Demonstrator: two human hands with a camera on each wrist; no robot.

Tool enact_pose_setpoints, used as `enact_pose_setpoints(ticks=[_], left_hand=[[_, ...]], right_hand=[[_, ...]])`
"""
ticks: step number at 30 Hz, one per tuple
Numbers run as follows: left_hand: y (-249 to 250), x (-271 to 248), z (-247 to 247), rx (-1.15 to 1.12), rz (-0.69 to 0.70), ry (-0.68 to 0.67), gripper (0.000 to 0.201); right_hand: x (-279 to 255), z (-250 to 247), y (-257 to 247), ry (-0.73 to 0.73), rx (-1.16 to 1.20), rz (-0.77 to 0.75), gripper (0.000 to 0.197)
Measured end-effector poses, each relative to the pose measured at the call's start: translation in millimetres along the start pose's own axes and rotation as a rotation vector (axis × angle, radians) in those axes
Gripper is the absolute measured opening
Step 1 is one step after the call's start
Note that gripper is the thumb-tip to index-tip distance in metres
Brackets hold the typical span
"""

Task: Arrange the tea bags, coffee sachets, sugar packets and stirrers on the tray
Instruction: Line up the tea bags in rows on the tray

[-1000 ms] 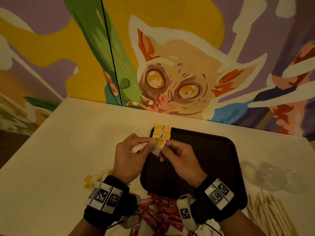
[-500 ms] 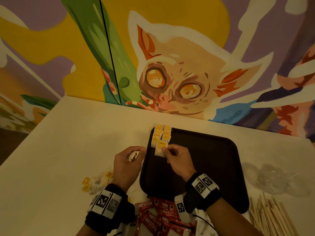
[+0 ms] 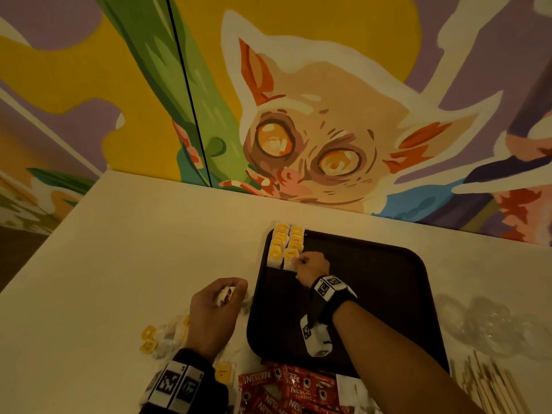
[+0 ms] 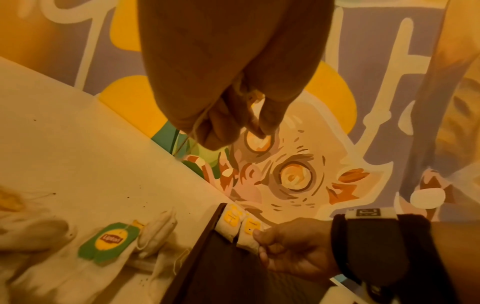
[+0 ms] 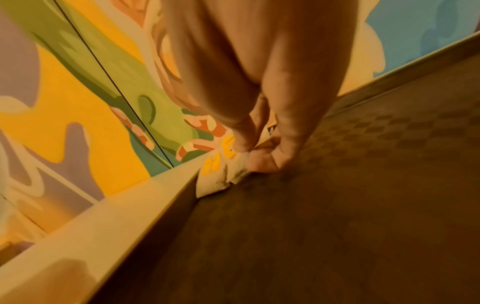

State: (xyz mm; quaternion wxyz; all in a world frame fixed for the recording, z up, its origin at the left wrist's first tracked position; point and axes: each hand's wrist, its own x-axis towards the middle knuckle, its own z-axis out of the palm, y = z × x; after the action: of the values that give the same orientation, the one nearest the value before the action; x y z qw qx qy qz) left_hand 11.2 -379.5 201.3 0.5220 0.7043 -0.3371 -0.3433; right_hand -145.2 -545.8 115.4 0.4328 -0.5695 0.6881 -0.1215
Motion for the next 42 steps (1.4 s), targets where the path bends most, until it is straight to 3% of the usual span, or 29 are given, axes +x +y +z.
enact_pose_setpoints(ticks=[4, 11, 18, 25, 30, 34, 37, 42], left_hand=[[-1.5, 5.6, -3.1, 0.006, -0.004, 0.001, 0.008], [-3.1, 12.0, -0.4, 0.017, -0.007, -0.010, 0.008], [-3.1, 11.8, 2.4, 0.006, -0.019, -0.050, 0.007], [-0.3, 12.1, 0.7, -0.017, -0.039, -0.045, 0.007], [4.5, 11.7, 0.7, -0.062, -0.128, -0.074, 0.005], [6.7, 9.5, 3.1, -0.071, -0.128, -0.140, 0.018], [9.4, 6.4, 5.8, -0.083, -0.113, -0.181, 0.026], [18.5, -3.2, 9.1, -0.119, -0.130, -0.308, 0.033]], right_hand=[[7.6, 8.0, 2.9, 0.011, -0.013, 0.021, 0.023], [10.0, 9.5, 2.1, 0.118, 0.035, 0.019, 0.012], [5.4, 4.2, -4.4, 0.120, 0.044, 0.059, 0.044], [8.2, 3.3, -7.7, 0.104, 0.003, 0.037, 0.035], [-0.2, -2.5, -3.5, 0.127, 0.046, 0.014, 0.041], [-15.4, -12.2, -0.2, 0.173, 0.188, -0.023, 0.030], [-33.3, -20.5, -2.8, 0.110, 0.279, -0.117, 0.012], [-92.8, -45.4, -31.4, -0.215, 0.354, -0.450, 0.016]])
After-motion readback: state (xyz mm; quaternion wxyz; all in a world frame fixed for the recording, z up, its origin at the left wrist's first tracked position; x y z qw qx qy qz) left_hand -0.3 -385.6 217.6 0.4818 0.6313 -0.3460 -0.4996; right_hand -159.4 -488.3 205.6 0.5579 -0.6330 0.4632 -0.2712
